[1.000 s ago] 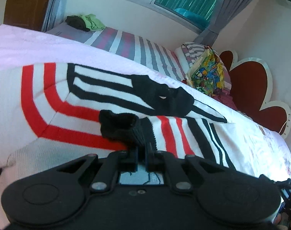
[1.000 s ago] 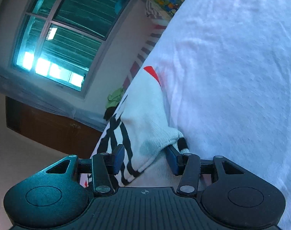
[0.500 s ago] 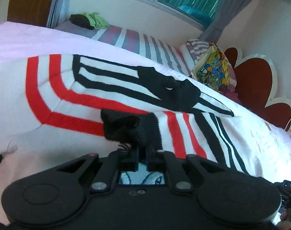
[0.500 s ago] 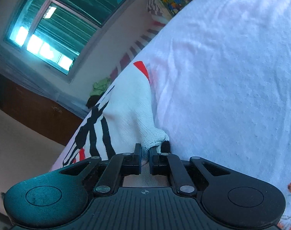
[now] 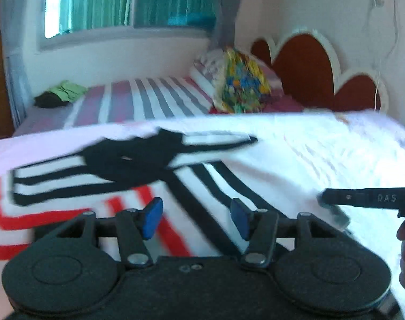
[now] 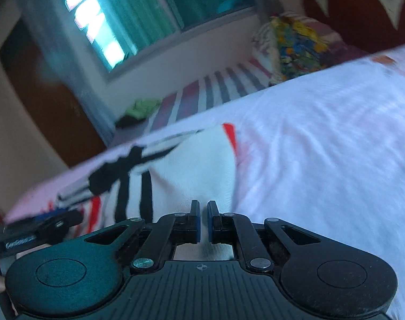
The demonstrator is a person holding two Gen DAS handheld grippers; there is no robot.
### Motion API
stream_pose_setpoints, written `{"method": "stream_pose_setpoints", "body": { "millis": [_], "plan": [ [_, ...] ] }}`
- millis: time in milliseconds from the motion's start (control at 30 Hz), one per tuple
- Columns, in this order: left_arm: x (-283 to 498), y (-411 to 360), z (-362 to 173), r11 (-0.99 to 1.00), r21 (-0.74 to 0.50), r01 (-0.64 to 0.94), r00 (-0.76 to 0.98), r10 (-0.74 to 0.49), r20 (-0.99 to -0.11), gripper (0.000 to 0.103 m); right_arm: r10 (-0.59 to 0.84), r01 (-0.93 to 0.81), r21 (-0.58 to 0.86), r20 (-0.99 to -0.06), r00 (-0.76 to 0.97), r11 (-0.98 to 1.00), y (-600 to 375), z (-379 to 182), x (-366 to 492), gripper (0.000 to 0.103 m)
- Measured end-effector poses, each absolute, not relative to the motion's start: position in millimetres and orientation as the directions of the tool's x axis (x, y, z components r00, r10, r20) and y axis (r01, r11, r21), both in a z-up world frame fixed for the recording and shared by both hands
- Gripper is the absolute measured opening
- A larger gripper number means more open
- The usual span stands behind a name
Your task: Fold small clothes
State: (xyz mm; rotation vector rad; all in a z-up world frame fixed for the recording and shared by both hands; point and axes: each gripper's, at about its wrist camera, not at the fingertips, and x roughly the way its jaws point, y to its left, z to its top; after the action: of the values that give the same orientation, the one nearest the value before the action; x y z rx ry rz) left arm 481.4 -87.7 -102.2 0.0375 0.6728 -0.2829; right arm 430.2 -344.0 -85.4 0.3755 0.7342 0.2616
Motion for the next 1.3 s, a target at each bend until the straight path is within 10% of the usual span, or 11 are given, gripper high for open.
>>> {"method": "stream_pose_setpoints", "body": {
  "millis": [900,1000,1300],
  "plan": [
    [547,-96,-131,0.98,-0.024,0.2,0.752,-0.169,-0.637,0.073,0.281,-0.158,0.246,-0.626,0.727,0.956,-339,-115,547,0.001],
    [543,-90,-124,0.983,0.0,0.181,0.761,-0.14,-0.634,0.061,0.276,-0.163,0.232,-0.633,0.723,0.959,-338,-115,547,0.001],
    [540,-68,-127,0.988,0.034,0.151,0.754,-0.093,-0.65,0.076,0.227,-0.187,0.132,-0.648,0.726,0.973,-323,-115,547,0.002]
  ]
}}
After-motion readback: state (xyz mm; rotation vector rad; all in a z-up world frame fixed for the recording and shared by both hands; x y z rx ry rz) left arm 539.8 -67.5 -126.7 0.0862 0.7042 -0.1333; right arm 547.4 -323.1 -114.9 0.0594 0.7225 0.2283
